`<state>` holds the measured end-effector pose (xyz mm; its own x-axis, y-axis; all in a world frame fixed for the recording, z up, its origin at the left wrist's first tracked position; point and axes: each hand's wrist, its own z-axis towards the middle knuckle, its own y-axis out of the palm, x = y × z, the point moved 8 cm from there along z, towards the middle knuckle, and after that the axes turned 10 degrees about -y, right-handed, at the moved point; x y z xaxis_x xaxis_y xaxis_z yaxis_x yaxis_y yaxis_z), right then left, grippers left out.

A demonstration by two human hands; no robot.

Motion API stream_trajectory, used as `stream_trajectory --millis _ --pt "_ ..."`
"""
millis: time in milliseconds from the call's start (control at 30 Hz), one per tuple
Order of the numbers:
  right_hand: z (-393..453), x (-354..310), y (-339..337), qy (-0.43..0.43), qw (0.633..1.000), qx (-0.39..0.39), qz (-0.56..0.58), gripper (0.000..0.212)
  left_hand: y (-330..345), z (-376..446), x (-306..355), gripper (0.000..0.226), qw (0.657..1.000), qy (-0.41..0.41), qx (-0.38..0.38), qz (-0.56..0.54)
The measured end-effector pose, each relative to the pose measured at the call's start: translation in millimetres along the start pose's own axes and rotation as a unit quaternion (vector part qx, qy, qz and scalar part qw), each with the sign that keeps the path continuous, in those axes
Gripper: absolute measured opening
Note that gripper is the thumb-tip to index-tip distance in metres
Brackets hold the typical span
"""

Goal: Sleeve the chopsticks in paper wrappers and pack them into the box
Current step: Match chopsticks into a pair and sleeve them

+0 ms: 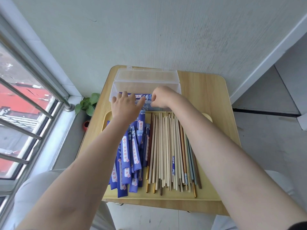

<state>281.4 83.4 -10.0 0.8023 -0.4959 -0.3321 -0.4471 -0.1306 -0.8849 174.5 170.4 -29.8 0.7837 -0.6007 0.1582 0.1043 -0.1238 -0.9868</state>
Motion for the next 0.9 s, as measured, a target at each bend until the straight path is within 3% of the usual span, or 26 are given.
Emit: stream_trajectory --millis 167,267,333,433,533,600,700,900 --pt "-9.0 -3.7 -2.5 -0.015 0.999 0.02 -0.025 0.025 -6.0 -4.7 0.7 0.055 1.0 -0.003 0.002 -0.006" --pt "-35.4 -13.4 -18.4 -0.049 0.979 0.192 0.04 0.012 -24.6 -29.3 -5.8 0.031 0.989 0.017 0.12 -0.086" --pt "-54.6 -19.5 -13.7 -0.042 0.962 0.247 0.104 0.008 -33.2 -45.8 -19.7 0.02 0.981 -0.038 0.127 -0.142" --pt "-62.6 -29.4 34.2 0.007 0.983 0.119 0.139 0.03 -5.3 -56.7 -37.3 0.025 0.984 -0.122 -0.059 -0.119" --pt "-74.3 -34.7 74.5 0.062 0.991 0.014 0.117 0.029 16.0 -76.6 -40.1 0.024 0.975 -0.095 -0.192 -0.053" --pt "-82.9 -36.9 90.7 0.081 0.99 -0.017 0.112 0.016 23.5 -87.6 -38.3 0.024 0.972 -0.074 -0.216 -0.052" --pt "-93.7 -39.9 108.7 0.097 0.988 -0.039 0.113 0.016 28.5 -98.5 -38.5 0.02 0.972 -0.068 -0.2 -0.101" --pt "-101.8 -39.3 117.3 0.096 0.981 0.02 0.165 0.026 29.2 -112.0 -44.8 0.014 0.973 -0.091 -0.145 -0.155"
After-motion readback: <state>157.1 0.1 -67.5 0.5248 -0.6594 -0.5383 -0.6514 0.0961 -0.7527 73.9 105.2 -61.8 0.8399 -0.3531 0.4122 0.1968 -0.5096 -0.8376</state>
